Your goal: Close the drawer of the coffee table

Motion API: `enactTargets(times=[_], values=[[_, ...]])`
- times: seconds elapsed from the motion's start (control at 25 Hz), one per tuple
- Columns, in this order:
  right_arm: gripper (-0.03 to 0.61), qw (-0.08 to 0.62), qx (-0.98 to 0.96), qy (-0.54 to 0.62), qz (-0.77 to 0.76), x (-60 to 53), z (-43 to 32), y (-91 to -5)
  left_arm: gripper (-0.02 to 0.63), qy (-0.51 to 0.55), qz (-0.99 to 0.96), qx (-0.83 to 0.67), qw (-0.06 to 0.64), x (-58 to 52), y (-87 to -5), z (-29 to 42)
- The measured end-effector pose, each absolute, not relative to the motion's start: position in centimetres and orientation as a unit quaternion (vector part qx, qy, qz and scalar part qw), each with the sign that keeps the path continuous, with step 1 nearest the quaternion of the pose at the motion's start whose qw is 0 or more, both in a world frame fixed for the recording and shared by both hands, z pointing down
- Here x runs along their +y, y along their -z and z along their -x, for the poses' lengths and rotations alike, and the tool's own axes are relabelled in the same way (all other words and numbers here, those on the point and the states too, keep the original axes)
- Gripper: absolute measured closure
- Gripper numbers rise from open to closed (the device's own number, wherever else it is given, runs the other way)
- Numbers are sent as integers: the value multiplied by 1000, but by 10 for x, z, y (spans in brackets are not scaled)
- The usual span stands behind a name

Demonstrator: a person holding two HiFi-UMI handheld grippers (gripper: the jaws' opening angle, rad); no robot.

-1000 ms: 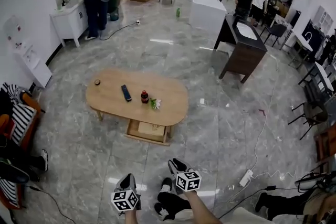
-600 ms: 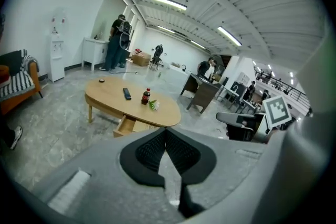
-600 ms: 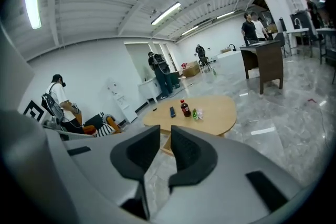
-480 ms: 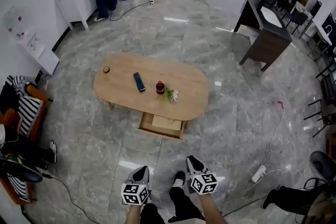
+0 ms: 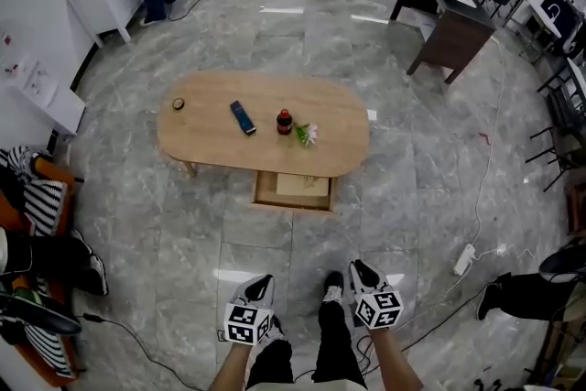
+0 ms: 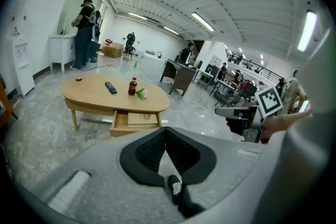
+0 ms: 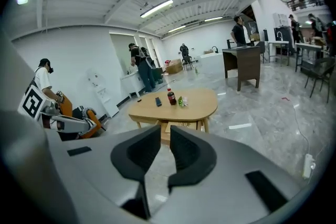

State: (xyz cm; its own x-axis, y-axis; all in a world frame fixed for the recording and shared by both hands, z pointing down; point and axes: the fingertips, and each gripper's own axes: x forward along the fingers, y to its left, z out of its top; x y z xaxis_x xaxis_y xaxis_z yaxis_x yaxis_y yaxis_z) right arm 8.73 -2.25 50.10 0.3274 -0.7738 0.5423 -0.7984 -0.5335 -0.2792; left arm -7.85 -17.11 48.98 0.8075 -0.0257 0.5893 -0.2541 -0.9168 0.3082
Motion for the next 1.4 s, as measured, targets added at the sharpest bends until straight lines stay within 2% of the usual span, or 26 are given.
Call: enactTargets(times=[0.28, 0.44, 0.56, 1.0, 1.24, 1.4], values=[[517, 27, -463, -296, -835, -29, -73, -486, 606, -311, -931, -79, 173, -208, -487, 117], [528, 39, -461, -273, -843, -42, -102, -512, 606, -290, -937, -86, 175, -229, -504, 82], [532, 39, -466, -256, -846, -56, -127, -546, 606, -262, -951, -63, 149, -236, -517, 42], [532, 41, -494, -177, -850, -100, -179, -726, 606, -183, -977, -47, 100, -281, -710, -36], [532, -5, -559, -134, -818, -119, -170, -820, 606, -127, -989, -52, 53, -327, -813, -43], [532, 30, -579, -126, -805, -118, -154, -855, 606, -117, -991, -52, 39, -336, -850, -41]])
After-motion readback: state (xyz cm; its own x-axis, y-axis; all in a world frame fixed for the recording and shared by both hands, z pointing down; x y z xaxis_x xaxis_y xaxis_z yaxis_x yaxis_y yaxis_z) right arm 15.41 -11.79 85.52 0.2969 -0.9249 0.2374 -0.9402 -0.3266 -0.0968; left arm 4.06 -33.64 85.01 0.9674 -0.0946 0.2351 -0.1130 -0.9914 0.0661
